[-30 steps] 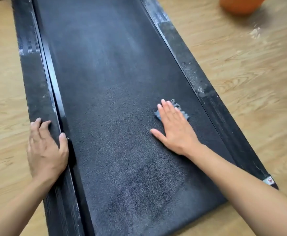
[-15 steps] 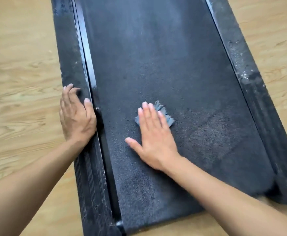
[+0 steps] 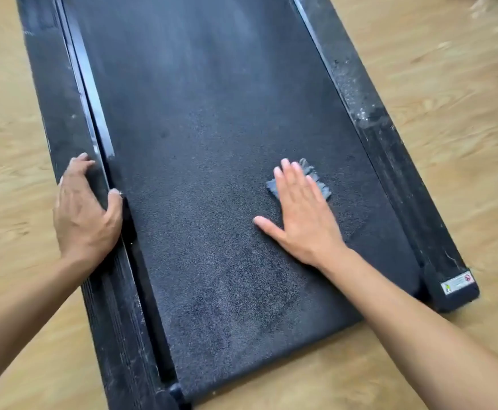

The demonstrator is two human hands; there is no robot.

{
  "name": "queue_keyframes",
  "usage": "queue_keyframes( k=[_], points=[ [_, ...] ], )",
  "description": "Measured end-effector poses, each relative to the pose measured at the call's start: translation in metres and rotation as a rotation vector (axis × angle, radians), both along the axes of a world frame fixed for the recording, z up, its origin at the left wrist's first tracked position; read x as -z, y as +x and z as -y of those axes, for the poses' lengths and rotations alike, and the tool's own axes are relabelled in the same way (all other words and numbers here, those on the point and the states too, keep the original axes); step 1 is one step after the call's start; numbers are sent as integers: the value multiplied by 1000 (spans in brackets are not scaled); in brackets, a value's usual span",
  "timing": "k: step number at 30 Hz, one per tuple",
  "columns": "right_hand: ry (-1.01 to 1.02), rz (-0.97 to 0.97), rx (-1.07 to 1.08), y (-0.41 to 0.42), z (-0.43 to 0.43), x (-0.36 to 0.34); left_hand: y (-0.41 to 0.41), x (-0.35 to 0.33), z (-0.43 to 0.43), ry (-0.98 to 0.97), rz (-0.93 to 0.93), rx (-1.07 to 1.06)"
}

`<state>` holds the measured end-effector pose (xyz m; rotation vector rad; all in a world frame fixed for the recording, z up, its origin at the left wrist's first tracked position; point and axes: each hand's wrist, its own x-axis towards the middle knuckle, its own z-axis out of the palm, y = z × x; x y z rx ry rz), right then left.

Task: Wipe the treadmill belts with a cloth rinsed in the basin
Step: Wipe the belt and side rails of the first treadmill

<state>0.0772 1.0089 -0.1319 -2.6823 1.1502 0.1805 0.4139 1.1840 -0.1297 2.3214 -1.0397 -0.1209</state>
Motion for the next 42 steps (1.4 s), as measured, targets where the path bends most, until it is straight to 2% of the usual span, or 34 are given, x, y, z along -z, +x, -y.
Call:
queue_keyframes(
  k=[2,5,10,12,17,20,23,26,29,35,38,40,42],
  points=[
    [7,-26,158,-44,41,-4,1,1,0,0,-3,-4],
    [27,-26,227,-87,56,-6,1,3,0,-18,-20,-22],
    [44,-9,367,-67,7,-7,2,2,3,-66,-41,-45],
    [48,-45,270,-34,-27,-7,3,3,3,-57,-26,-53],
    [55,-49,-205,72,-110,-6,-1,0,3,-60,-46,-76],
    [62,-13,-460,108,-163,-1,-3,-1,2,-71,-33,-64],
    [38,-13,-554,109,-195,2,-1,2,1,-43,1,-44],
    [15,20,-582,84,-178,3,1,6,-4,-6,47,8],
    [7,18,-446,44,-124,1,1,8,-4,-14,46,46],
    [43,-65,129,-89,9,-10,-3,2,-4,-70,57,77],
    [76,-1,252,-132,13,-6,-5,0,-1,-99,25,83],
    [65,33,357,-130,-3,-2,-6,1,3,-84,15,48],
    [69,3,360,-108,-30,-1,-7,3,4,-24,65,-1]
  ],
)
